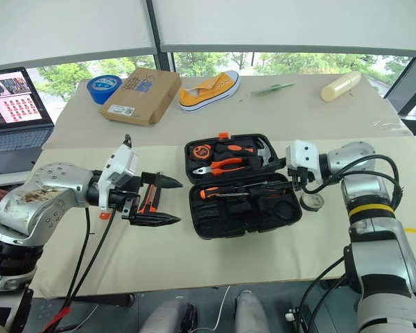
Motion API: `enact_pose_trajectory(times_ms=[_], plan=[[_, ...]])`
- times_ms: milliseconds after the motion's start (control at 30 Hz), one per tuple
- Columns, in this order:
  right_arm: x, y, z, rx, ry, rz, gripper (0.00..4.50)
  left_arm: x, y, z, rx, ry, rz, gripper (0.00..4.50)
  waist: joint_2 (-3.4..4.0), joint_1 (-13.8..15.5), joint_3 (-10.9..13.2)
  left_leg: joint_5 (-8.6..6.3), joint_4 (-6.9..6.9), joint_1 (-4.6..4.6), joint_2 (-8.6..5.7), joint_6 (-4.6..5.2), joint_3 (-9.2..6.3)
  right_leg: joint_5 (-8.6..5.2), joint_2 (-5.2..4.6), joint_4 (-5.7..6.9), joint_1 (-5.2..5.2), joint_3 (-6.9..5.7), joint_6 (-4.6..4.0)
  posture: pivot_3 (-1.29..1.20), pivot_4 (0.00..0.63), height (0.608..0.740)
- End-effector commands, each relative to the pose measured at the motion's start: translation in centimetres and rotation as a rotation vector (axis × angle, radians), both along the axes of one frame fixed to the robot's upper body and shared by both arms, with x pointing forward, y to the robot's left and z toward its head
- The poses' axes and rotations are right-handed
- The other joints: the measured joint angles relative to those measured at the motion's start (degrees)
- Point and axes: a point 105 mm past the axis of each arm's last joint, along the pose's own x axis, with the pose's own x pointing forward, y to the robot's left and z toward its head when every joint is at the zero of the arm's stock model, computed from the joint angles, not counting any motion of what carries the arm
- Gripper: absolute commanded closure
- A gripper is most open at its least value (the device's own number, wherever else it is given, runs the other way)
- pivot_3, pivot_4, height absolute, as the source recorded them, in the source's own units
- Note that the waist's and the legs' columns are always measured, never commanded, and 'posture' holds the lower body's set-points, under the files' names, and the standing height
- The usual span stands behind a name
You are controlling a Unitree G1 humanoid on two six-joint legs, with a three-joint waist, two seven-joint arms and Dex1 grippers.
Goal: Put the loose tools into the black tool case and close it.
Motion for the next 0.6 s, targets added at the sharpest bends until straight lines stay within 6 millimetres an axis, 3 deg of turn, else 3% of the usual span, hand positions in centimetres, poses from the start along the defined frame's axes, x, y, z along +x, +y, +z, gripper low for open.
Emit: enact_pose_trajectory(times_ms=[33,100,233,433,600], plan=[[0.1,0.4,1.0,0.027,-0.034,0.0,4.12,0.0,-0.2,0.7,-0.007,-0.047,-0.012,0.0,0.0,0.0,0.0,0.0,0.0,-0.02,-0.01,0.0,0.01,0.0,-0.01,0.01,-0.04,0.01,0.0,0.0,0.15,0.735],[-0.1,0.7,0.5,0.009,-0.029,0.017,4.46,0.1,-0.1,0.7,-0.007,-0.048,-0.012,0.0,0.0,-0.1,0.0,0.0,0.0,-0.07,-0.01,-0.01,0.02,0.0,0.0,0.02,-0.11,0.01,0.0,0.0,0.15,0.735],[0.0,1.4,-0.6,-0.029,-0.024,0.023,4.46,0.2,-0.1,0.6,-0.004,-0.049,-0.011,0.0,0.0,-0.1,0.0,0.02,0.0,-0.21,0.0,-0.04,0.02,0.0,0.02,0.06,-0.28,0.01,-0.01,0.0,0.15,0.735],[-1.1,0.5,-4.9,-0.309,-0.025,0.092,4.46,0.2,-0.1,0.5,0.002,-0.052,-0.011,0.0,-0.01,-0.2,0.0,0.08,0.05,-0.45,0.0,-0.12,0.03,0.03,0.05,0.13,-0.5,0.02,-0.04,0.0,0.15,0.735],[-0.5,0.5,-5.2,-0.378,-0.11,0.094,4.46,0.3,0.0,0.4,0.005,-0.053,-0.005,0.0,-0.29,0.0,-0.2,0.06,0.04,0.06,0.01,-0.1,-0.01,0.02,0.06,0.05,0.03,-0.03,-0.04,0.0,0.15,0.735]])
